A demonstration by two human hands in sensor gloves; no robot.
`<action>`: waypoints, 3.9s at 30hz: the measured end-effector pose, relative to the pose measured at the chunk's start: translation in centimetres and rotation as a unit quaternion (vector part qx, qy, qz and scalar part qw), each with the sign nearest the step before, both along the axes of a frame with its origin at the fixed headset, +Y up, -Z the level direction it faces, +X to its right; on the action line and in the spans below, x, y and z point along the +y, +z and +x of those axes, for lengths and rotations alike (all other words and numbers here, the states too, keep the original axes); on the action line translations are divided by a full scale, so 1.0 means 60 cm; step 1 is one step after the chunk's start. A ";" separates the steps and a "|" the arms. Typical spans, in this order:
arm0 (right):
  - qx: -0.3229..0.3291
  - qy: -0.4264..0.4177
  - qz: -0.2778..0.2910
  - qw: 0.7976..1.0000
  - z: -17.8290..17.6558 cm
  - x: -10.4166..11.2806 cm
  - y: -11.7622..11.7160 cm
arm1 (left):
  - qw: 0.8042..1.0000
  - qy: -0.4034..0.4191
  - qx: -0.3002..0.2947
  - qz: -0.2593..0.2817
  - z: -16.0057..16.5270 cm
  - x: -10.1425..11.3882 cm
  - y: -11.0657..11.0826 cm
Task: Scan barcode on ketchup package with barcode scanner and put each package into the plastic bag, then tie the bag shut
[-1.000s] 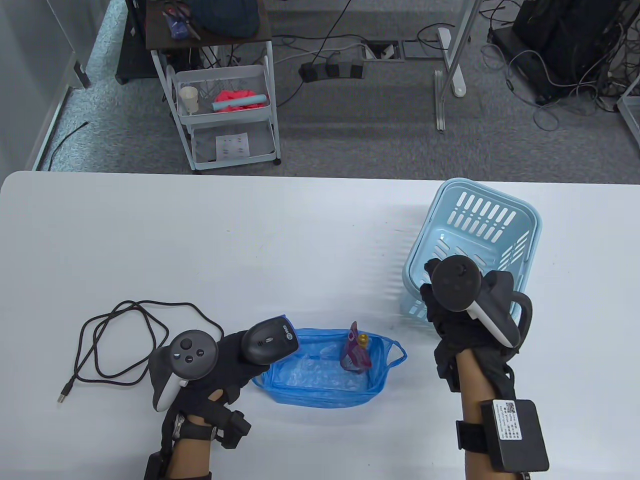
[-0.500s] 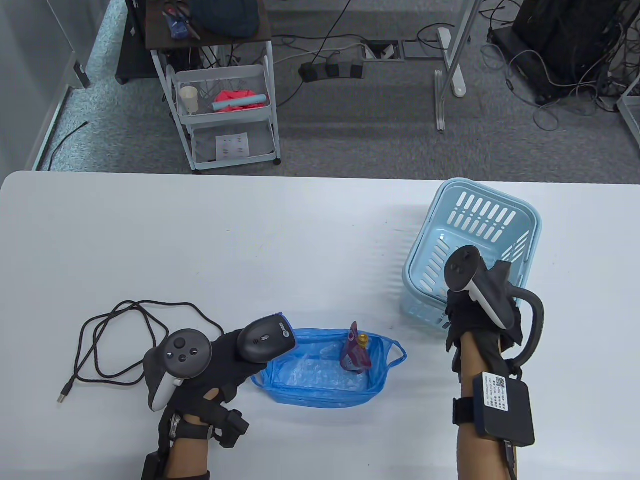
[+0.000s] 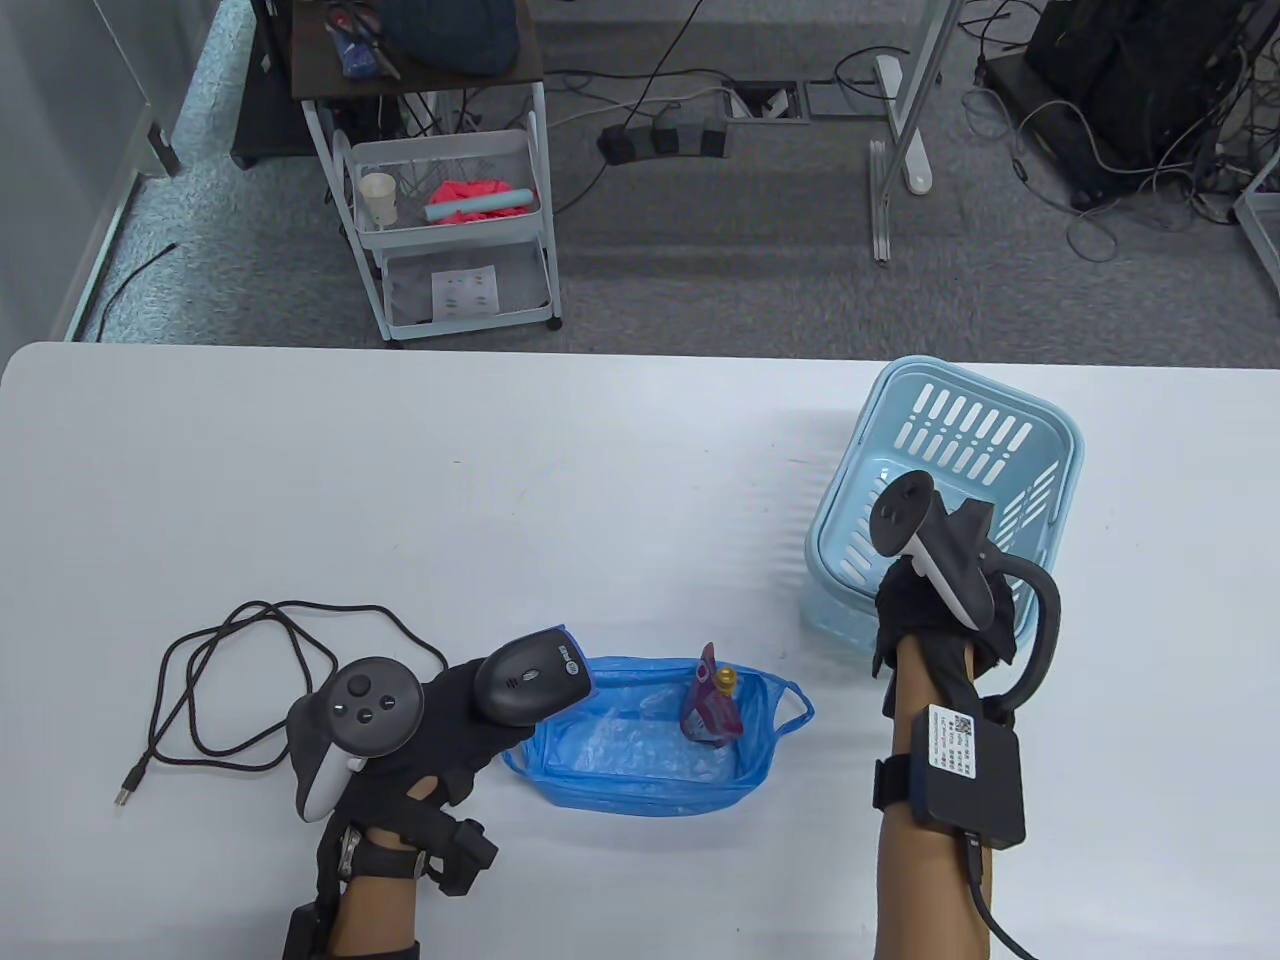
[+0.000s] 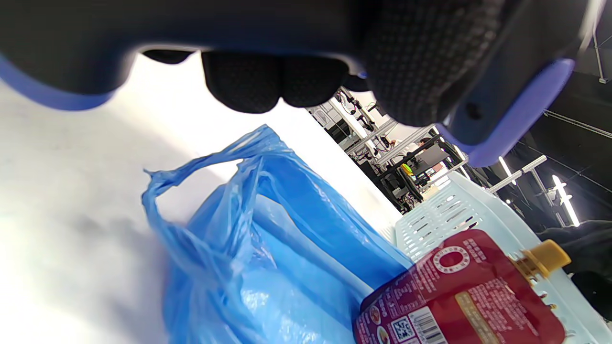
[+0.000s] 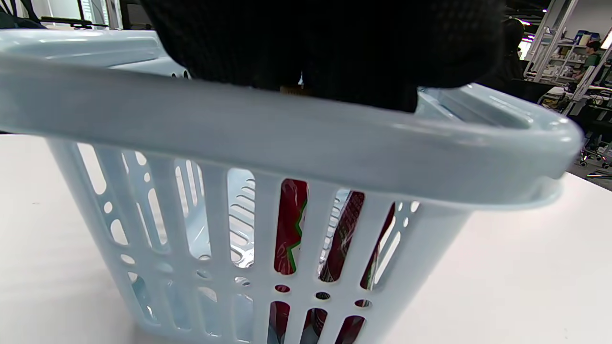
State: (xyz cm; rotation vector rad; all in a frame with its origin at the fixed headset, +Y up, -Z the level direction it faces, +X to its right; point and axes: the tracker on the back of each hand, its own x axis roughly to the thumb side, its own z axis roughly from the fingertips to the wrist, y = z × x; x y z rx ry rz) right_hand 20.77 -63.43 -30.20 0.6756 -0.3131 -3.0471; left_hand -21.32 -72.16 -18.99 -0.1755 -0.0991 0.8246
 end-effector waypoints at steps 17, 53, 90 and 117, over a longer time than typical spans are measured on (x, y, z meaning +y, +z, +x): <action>-0.023 -0.013 -0.021 0.999 0.016 -0.026 -0.022 | 1.000 -0.003 0.007 -0.004 -0.001 0.000 -0.001; 0.081 -0.073 0.153 0.982 -0.003 0.154 0.053 | 1.000 -0.013 0.009 -0.004 -0.001 -0.002 0.000; 0.380 -0.095 0.118 0.912 -0.300 0.123 0.122 | 0.999 0.047 -0.018 0.015 0.008 0.007 0.003; 0.386 -0.083 0.075 0.916 -0.335 0.078 0.112 | 0.999 -0.015 -0.037 -0.008 0.032 -0.013 -0.002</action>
